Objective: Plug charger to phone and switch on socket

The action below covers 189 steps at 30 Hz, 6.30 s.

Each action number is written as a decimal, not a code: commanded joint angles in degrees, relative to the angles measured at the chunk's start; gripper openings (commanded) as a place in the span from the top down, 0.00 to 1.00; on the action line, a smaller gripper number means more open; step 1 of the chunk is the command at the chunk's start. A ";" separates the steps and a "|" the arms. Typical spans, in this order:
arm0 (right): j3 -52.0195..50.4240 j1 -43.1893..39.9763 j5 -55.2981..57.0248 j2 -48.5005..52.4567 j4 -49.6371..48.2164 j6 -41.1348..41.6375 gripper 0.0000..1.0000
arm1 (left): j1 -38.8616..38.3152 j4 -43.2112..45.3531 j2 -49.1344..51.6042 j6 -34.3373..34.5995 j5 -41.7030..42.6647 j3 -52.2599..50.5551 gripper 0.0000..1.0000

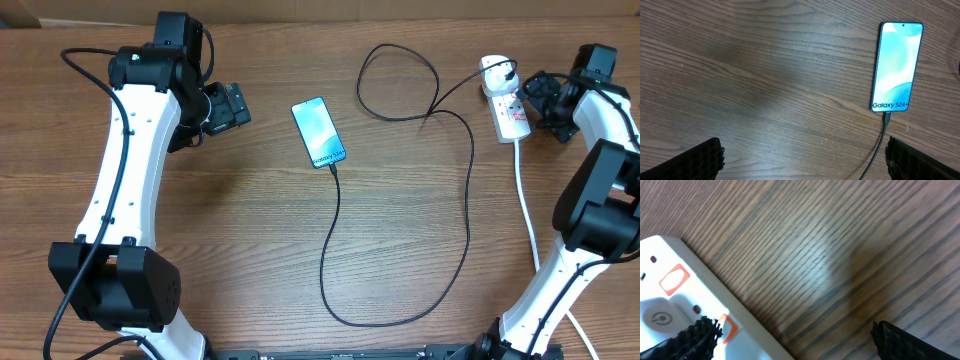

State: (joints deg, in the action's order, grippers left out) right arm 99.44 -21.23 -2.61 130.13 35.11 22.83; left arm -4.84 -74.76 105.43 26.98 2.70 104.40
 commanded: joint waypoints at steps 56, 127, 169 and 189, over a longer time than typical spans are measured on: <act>1.01 0.39 -0.50 -1.73 1.03 -0.55 0.00 | -0.04 0.09 -0.31 -0.39 -0.79 0.44 0.00; 1.88 -0.11 0.28 -4.66 1.14 -0.55 0.00 | -0.04 0.09 -0.31 -0.39 -0.79 0.44 0.00; 1.77 0.39 -1.38 -0.13 0.00 -0.33 0.00 | -0.04 0.09 -0.31 -0.42 -0.79 0.44 0.00; -0.85 1.07 -1.57 1.60 -1.60 -0.31 0.00 | -0.04 0.09 -0.31 -0.39 -0.79 0.44 0.00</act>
State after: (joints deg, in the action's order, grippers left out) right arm 99.09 -20.88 -3.70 129.86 33.87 22.48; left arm -4.84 -74.78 105.43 26.98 2.70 104.40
